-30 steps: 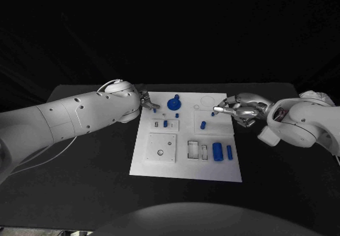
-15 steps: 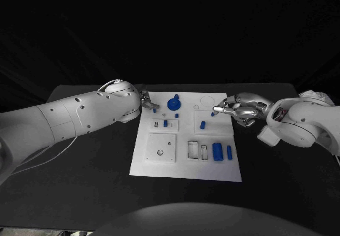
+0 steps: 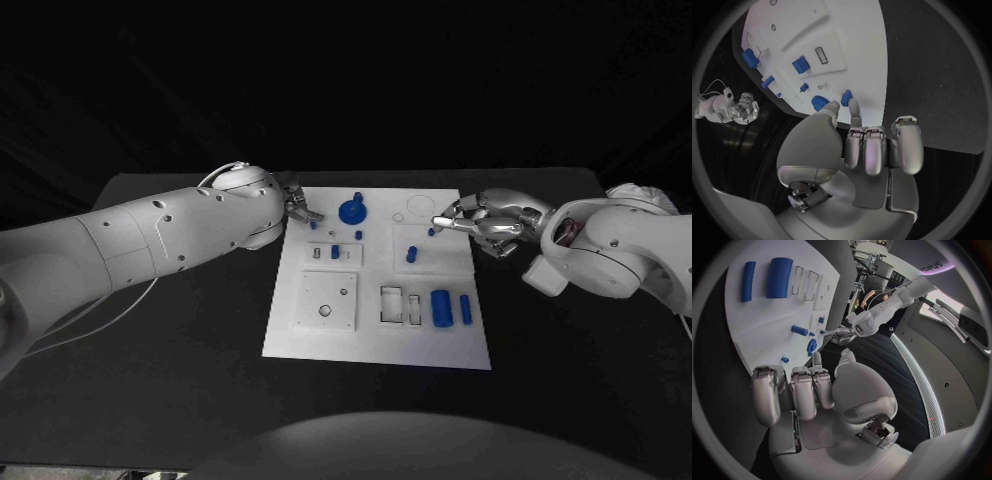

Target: Assemble the parts on the task board

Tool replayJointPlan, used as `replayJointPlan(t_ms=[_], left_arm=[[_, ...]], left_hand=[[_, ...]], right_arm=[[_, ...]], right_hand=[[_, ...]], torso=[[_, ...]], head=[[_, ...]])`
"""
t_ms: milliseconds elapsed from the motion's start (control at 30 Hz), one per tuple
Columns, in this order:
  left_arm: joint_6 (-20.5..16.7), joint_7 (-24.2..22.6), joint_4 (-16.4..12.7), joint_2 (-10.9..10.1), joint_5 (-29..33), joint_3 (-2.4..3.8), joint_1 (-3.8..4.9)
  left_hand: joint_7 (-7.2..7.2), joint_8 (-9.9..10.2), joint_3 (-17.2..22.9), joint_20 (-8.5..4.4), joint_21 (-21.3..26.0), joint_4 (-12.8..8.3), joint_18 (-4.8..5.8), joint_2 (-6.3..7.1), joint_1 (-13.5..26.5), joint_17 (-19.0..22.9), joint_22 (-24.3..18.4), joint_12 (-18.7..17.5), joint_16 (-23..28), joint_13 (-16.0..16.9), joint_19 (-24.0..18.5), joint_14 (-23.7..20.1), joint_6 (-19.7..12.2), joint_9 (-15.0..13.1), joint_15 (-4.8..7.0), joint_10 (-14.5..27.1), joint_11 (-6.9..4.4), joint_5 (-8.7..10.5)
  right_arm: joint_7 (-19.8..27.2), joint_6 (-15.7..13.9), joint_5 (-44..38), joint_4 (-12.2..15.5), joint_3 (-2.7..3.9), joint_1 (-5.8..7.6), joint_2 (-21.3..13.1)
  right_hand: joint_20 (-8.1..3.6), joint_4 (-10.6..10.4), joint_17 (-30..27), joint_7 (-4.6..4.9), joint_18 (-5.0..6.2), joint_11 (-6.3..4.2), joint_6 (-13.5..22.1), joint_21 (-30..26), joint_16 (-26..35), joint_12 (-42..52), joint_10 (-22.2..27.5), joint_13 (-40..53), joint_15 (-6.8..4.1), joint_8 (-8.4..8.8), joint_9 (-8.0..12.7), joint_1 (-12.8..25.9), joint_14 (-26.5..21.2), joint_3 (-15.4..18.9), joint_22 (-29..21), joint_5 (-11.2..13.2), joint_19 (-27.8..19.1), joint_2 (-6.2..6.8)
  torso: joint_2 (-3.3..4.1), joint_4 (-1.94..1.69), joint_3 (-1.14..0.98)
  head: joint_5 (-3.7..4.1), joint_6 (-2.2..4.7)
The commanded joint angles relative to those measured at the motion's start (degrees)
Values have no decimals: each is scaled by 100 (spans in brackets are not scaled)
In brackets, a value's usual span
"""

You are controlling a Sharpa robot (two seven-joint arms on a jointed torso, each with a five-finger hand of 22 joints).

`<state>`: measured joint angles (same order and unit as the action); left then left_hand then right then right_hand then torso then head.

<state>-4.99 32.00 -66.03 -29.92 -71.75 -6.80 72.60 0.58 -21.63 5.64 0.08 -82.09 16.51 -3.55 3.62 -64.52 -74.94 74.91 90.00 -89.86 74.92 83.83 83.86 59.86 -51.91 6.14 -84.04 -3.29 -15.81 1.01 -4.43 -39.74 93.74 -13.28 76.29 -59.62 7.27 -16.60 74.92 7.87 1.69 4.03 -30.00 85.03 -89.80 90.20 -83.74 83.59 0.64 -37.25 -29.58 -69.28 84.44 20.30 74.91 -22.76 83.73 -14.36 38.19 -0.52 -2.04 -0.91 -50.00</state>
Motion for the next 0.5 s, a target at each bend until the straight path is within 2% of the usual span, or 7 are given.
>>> replayJointPlan(t_ms=[33, 267, 400, 500], left_arm=[[107, -94, 9, 22, 9, 4, -4], [122, -104, 37, 43, 20, 4, -21], [116, -101, 46, 48, 22, 4, -31], [104, -98, 48, 49, 22, 4, -35]], left_hand=[[-4, -21, 47, 15, 31, 4, 68, 1, -50, -1506, 485, 0, -14, 1508, 4, 614, -53, -9, 9, -596, -15, -29], [-3, -22, 74, 19, 36, -5, 66, -14, -118, -1506, 486, 0, -14, 1508, -1, 614, -71, -22, 6, -596, -13, -95], [-6, -28, 112, 20, 41, -5, 65, -24, -212, -1506, 491, 0, -14, 1508, -4, 614, -85, -43, 6, -596, -15, -286], [-16, -36, 164, 16, 42, -12, 65, -31, -314, -1506, 500, 0, -14, 1508, -3, 614, -90, -62, 12, -596, -24, -524]], right_arm=[[21, 85, -8, 6, -1, -5, 5], [18, 87, -7, 5, -1, -5, 8], [10, 91, -7, 1, -1, -5, 9], [7, 93, -7, -1, -1, -5, 8]], right_hand=[[-21, 9, 1508, -7, 12, -68, -42, -14, -20, -20, -626, 641, -4, -34, -7, 21, 556, 40, 1272, -20, 39, -33], [-20, 19, 1508, -7, 13, -66, -50, -17, -20, -20, -626, 641, -3, -26, -2, 0, 556, 32, 1270, -53, 35, -37], [-20, 23, 1508, -7, 13, -67, -53, -18, -20, -20, -626, 641, -2, -23, 0, -8, 556, 30, 1269, -68, 34, -38], [-20, 25, 1508, -6, 14, -66, -55, -21, -20, -20, -626, 641, -1, -20, 2, -15, 556, 27, 1268, -82, 32, -38]], torso=[[-1, -2, -2], [0, -2, 0], [0, 1, 3], [-3, 0, 0]], head=[[6, 0], [17, 0], [22, 0], [26, 0]])
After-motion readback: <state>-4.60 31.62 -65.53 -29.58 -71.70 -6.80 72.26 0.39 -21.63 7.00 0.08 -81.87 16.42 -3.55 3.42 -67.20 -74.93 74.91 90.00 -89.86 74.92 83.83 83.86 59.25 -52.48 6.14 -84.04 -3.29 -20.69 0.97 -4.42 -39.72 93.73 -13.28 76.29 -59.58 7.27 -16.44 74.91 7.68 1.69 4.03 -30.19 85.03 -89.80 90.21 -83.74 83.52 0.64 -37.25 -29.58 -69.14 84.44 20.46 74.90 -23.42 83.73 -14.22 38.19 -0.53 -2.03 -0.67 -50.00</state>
